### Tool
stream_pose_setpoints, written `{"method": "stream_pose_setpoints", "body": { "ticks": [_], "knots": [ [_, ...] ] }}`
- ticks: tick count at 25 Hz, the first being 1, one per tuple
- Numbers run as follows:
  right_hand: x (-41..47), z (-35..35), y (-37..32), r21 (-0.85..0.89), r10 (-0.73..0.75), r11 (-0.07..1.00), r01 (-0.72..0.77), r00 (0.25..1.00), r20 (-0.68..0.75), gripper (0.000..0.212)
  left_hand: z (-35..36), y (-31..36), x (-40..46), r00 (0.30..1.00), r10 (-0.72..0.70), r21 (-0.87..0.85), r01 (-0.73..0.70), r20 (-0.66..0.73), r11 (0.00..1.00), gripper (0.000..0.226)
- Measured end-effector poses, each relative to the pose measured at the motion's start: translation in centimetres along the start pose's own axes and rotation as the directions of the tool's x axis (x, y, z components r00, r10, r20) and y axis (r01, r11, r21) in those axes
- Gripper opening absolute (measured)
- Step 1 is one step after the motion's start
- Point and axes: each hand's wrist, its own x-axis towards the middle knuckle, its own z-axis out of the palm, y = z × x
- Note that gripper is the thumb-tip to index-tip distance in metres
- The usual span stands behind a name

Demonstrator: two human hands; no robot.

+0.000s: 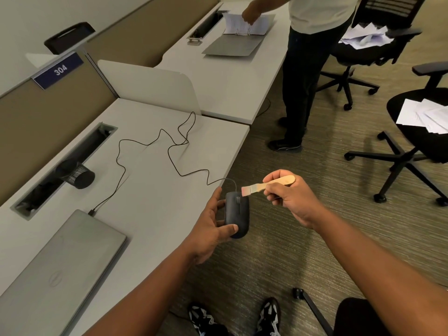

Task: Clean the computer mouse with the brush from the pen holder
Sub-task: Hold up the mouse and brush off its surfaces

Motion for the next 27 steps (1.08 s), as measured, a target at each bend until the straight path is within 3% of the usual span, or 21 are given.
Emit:
{"method": "stream_pose_setpoints", "body": {
  "ticks": [5, 9, 13, 27],
  "knots": [
    [-0.4, 0.3, -0.3, 0.038, -0.07, 0.997, 0.07, 0.997, 0.014, 0.016, 0.1, 0.2, 0.1, 0.998, -0.023, 0.009, 0.022, 0.051, 1.0, 0.118],
    [-0.6, 0.8, -0.8, -0.136, -0.08, 0.986, 0.096, 0.99, 0.113, 0.019, 0.4, 0.2, 0.2, 0.998, 0.002, 0.026, -0.004, 0.057, 1.0, 0.103],
    [-0.6, 0.6, -1.4, -0.223, -0.037, 0.973, 0.064, 0.992, 0.124, 0.02, 0.5, 0.1, 0.1, 1.0, -0.001, 0.024, 0.0, 0.031, 1.0, 0.095],
    [-0.9, 0.1, -1.7, -0.235, -0.017, 0.971, 0.048, 0.991, 0.131, 0.022, -0.2, -0.2, -0.5, 0.99, 0.012, 0.062, -0.021, 0.137, 0.998, 0.117]
  ]
}}
